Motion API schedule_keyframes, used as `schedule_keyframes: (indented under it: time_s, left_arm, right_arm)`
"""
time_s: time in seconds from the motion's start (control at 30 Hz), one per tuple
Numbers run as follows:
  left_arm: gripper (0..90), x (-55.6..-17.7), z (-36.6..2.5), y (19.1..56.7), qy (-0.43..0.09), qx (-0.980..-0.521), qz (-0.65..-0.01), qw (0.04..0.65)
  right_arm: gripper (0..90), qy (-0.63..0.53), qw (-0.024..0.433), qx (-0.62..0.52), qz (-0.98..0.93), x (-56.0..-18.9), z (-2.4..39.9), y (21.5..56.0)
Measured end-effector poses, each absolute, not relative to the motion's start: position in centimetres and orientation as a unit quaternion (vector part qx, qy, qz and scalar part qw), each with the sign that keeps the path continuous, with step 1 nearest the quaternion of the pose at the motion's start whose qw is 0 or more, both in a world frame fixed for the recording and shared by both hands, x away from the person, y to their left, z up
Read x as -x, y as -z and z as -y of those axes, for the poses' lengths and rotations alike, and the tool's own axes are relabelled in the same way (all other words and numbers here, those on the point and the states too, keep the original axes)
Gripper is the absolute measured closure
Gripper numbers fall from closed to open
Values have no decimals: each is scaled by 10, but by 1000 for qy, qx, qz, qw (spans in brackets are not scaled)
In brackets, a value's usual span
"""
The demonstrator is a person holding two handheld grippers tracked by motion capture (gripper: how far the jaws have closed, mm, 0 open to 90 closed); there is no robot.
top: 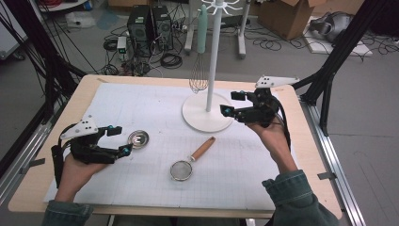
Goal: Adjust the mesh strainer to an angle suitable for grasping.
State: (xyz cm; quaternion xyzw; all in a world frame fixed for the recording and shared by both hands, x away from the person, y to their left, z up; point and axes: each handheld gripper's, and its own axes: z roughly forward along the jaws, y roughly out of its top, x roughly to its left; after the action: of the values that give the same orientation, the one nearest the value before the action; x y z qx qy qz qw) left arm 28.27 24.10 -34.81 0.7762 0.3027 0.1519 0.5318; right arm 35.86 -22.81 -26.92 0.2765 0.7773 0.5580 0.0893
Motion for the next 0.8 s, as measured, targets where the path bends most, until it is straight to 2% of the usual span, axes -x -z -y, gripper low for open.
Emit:
schedule_keyframes:
  time_s: [0.57, 0.7, 0.8]
  left_arm:
    - [271, -285, -222, 359, -138, -791, -289, 522]
    - [280, -286, -218, 362, -135, -794, -286, 519]
    - [281, -287, -216, 364, -133, -794, -287, 518]
  right_arm:
    - [257, -526, 72, -288, -797, -334, 240, 328]
    - [306, -518, 68, -288, -803, -332, 240, 338]
    - [407, -512, 62, -279, -810, -333, 238, 348]
